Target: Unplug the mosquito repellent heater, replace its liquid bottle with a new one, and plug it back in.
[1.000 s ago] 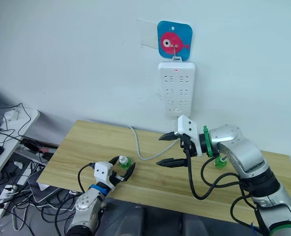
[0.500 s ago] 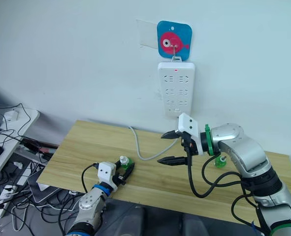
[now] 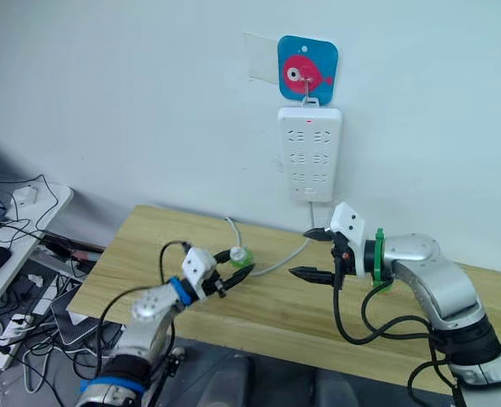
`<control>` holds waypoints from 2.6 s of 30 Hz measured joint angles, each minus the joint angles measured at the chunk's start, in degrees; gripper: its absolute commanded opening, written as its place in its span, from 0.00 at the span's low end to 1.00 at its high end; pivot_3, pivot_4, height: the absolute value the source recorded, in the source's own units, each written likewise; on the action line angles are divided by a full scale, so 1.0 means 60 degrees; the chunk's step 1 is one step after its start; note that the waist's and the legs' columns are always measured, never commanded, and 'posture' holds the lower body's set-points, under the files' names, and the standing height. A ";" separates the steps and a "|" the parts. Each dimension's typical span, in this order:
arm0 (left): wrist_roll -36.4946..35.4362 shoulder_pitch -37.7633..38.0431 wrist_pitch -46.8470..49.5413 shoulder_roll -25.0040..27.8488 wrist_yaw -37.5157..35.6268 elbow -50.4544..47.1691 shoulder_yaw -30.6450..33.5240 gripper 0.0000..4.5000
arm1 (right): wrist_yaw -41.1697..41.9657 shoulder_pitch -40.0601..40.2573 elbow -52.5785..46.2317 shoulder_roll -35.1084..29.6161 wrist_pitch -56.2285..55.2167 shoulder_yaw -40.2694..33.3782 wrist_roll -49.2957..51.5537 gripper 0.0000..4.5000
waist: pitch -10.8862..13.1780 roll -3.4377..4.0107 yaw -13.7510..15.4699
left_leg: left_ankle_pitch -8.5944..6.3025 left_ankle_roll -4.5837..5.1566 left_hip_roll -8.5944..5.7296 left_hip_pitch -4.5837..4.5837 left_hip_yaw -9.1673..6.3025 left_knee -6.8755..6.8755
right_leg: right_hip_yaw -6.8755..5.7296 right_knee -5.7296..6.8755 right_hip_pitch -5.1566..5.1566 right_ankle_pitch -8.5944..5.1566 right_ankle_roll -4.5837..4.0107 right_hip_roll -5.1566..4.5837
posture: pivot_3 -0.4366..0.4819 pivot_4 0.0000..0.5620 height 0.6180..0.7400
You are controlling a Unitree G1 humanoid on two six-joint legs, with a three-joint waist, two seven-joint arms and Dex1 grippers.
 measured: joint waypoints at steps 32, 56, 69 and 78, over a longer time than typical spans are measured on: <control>-0.0666 -0.2775 0.3083 0.0209 -0.3673 0.0377 -0.0937 0.50 | -0.2951 0.0969 -0.1063 0.1881 0.0198 0.0431 -0.0036 0.23 | -0.0049 -0.0004 -0.1037 | 0.0068 -0.0074 -0.0005 -0.0020 -0.0028 0.0019 | 0.0010 0.0138 -0.0065 -0.0002 0.0000 0.0026 | 0.49 0.27 1.00; -0.0464 -0.2683 0.2034 0.0463 -0.5645 0.0357 -0.1331 0.50 | 0.5614 -0.3518 0.5691 0.1135 -0.4620 0.2292 -0.0807 0.75 | -0.0048 -0.0002 -0.0877 | 0.0080 -0.0065 -0.0002 -0.0027 -0.0065 0.0055 | -0.0029 0.0157 -0.0059 -0.0001 -0.0002 -0.0009 | 0.58 0.30 1.00; -0.0488 -0.2629 0.2272 0.0155 -0.4576 0.0561 -0.1044 0.50 | 0.1848 -0.0007 0.0939 0.0136 -0.1377 -0.0117 0.0122 0.99 | -0.0047 0.0001 -0.0782 | 0.0079 -0.0057 -0.0056 -0.0108 -0.0198 0.0137 | -0.0162 0.0210 -0.0063 -0.0016 -0.0019 -0.0021 | 0.52 0.32 1.00; -0.0469 -0.2662 0.2291 0.0000 -0.4387 0.0846 -0.0998 0.50 | -0.0655 0.0572 -0.0712 0.0946 -0.0505 0.0407 -0.0115 0.99 | -0.0047 0.0001 -0.0828 | 0.0081 -0.0056 -0.0073 -0.0111 -0.0201 0.0140 | -0.0164 0.0214 -0.0062 -0.0022 -0.0011 -0.0025 | 0.51 0.31 1.00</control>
